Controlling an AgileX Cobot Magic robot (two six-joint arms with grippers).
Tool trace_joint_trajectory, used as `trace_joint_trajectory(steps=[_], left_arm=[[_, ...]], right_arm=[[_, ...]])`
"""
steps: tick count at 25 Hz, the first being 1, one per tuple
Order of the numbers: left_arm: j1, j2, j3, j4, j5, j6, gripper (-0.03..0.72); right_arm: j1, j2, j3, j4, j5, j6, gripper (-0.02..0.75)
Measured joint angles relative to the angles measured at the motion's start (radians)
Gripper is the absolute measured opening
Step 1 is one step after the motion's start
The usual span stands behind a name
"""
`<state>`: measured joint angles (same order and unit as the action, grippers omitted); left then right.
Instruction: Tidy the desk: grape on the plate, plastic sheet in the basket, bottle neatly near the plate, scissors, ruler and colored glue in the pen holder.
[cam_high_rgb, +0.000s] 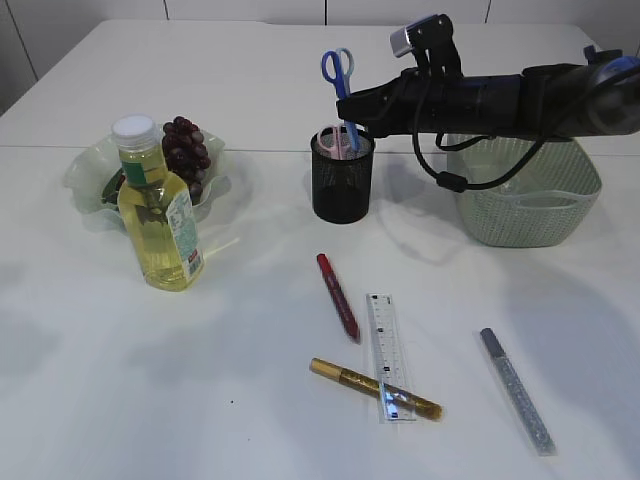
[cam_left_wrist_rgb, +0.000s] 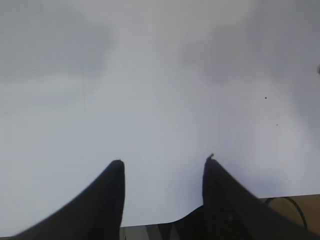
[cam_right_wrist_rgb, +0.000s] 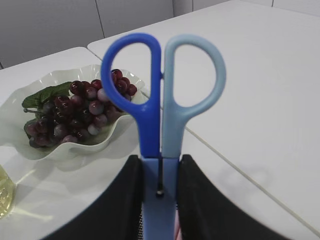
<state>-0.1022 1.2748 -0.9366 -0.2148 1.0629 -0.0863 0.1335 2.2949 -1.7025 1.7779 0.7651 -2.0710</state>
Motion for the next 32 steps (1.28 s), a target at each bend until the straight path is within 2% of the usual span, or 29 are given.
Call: trace_joint_trajectory(steps=[6, 12, 17, 20, 25, 28, 32], left_arm=[[0.0, 0.0, 0.0, 0.0, 0.0, 0.0, 0.372], [0.0, 0.0, 0.0, 0.0, 0.0, 0.0, 0.372], [0.0, 0.0, 0.0, 0.0, 0.0, 0.0, 0.372], [0.0, 0.0, 0.0, 0.0, 0.0, 0.0, 0.372], [0.0, 0.0, 0.0, 0.0, 0.0, 0.0, 0.372], [0.0, 0.0, 0.0, 0.0, 0.0, 0.0, 0.372], [0.0, 0.0, 0.0, 0.0, 0.0, 0.0, 0.372]], right_arm=[[0.0, 0.0, 0.0, 0.0, 0.001, 0.019, 0.284], [0.0, 0.0, 0.0, 0.0, 0.002, 0.032, 0.295], [0.0, -0.021, 0.0, -0.021, -0.033, 0.221, 0.295], [0.0, -0.095, 0.0, -0.22, -0.112, 0.455, 0.295], [0.0, -0.286, 0.0, -0.757, -0.074, 1.02, 0.295], [0.0, -0.382, 0.0, -0.956, 0.005, 1.289, 0.295], [0.0, -0.478, 0.0, -1.128, 0.082, 1.517, 0.295]])
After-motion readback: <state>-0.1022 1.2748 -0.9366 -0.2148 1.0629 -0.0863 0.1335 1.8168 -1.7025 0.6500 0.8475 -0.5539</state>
